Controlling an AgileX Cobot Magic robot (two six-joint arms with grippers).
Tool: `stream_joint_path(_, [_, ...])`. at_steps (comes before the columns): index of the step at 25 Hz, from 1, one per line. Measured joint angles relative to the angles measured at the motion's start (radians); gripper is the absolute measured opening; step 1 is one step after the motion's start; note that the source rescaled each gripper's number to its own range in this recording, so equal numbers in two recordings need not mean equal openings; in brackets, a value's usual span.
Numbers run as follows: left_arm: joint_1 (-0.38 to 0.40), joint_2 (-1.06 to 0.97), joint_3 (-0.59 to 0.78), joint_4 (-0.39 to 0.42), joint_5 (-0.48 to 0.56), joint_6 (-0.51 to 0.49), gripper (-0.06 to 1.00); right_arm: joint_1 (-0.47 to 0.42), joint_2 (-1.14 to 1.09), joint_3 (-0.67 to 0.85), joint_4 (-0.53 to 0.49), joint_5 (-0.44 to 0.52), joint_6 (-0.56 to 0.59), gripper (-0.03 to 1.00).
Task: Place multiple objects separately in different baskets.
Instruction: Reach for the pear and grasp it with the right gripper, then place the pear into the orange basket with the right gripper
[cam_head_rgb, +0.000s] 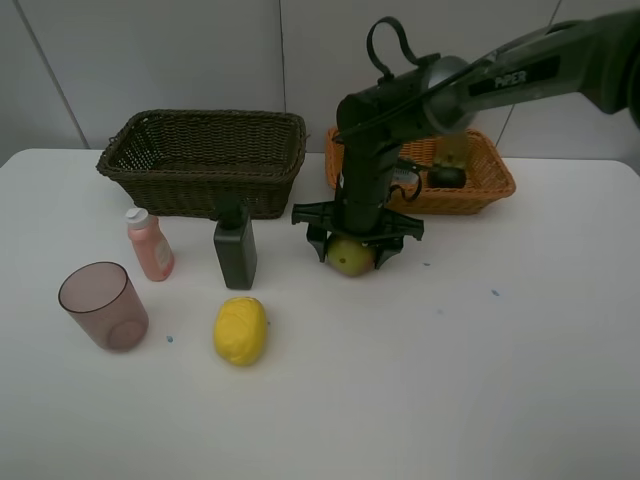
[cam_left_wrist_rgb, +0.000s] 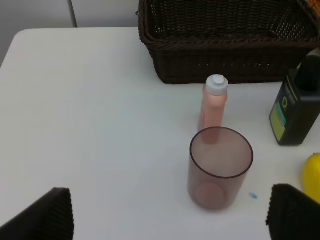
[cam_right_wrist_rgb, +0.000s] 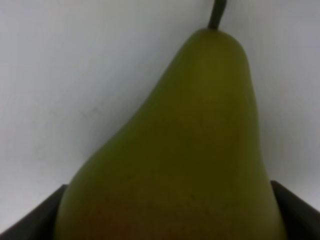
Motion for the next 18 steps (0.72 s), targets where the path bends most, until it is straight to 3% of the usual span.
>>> stream_joint_path(9, [0.000,0.000,0.000,0.001,0.000,0.000,1.00,0.000,-0.019,0.000,-0.003,0.036,-0.019,0.71])
stream_joint_path(18, [0.000,0.000,0.000,0.003,0.000,0.000,1.00,0.000,-0.226,0.000,-0.018,0.128,-0.023,0.71])
